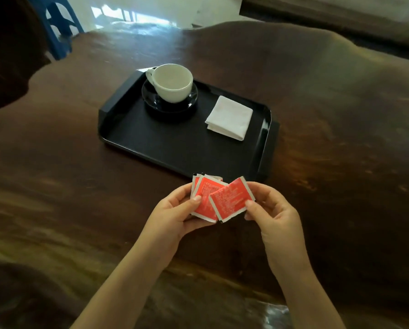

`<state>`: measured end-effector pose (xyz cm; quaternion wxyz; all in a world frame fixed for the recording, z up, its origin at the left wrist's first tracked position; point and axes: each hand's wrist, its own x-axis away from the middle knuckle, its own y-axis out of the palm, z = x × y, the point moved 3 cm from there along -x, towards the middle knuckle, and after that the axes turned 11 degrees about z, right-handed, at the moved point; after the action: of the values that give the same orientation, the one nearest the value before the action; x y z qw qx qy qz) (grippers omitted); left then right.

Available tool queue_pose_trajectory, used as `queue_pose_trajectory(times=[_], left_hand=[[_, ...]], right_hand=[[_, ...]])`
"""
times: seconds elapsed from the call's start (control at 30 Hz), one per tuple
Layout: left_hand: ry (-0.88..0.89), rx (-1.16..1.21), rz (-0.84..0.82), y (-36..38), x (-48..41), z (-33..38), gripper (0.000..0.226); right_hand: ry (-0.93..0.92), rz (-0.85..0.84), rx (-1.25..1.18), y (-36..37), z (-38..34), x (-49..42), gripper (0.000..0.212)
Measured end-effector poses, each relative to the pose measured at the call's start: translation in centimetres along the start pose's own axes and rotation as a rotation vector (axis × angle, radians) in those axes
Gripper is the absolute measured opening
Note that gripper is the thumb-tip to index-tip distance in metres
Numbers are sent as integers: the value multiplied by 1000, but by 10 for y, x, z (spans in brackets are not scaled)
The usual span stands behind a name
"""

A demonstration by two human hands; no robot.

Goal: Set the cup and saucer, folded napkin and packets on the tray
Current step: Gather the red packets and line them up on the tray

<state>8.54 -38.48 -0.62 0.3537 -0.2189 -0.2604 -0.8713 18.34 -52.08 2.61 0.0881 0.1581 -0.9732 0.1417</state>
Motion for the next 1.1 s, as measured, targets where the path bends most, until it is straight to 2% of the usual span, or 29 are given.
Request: queue_pose_trajectory(times=[0.13, 0.23, 0.33, 0.43, 0.63, 0.67, 0.73, 0.83, 0.9, 0.97, 1.1], left_hand=[[-56, 78, 54, -4, 0, -7, 35], [-63, 117, 108, -1, 2, -15, 32], [-25, 140, 171, 5, 3, -22, 30], [-1, 178, 219, 15, 5, -26, 26], [22, 248, 253, 44, 5, -28, 21], [49, 225, 251, 47, 4, -27, 27], [179, 32, 239, 53, 4, -23, 37], [515, -265, 241, 57, 5, -12, 24], [713, -375, 166, 54, 3, -6, 22], [793, -441, 77, 47, -3, 1, 23], [875, -637, -41, 33, -18, 18, 25]], right_hand=[[324, 157, -284, -2, 9, 1, 16], [480, 134, -423, 7, 15, 7, 12], [448, 107, -301, 20, 21, 17, 9], [396, 174, -123, 28, 27, 22, 3], [455, 141, -89, 25, 33, 10, 11], [458, 127, -93, 23, 34, 7, 11], [442, 78, -81, 20, 37, -1, 11], [460, -56, -40, 16, 36, -13, 19], [603, -191, -202, 15, 31, -23, 38], [734, -318, -386, 13, 21, -31, 52], [555, -505, -372, 22, 13, -39, 32]])
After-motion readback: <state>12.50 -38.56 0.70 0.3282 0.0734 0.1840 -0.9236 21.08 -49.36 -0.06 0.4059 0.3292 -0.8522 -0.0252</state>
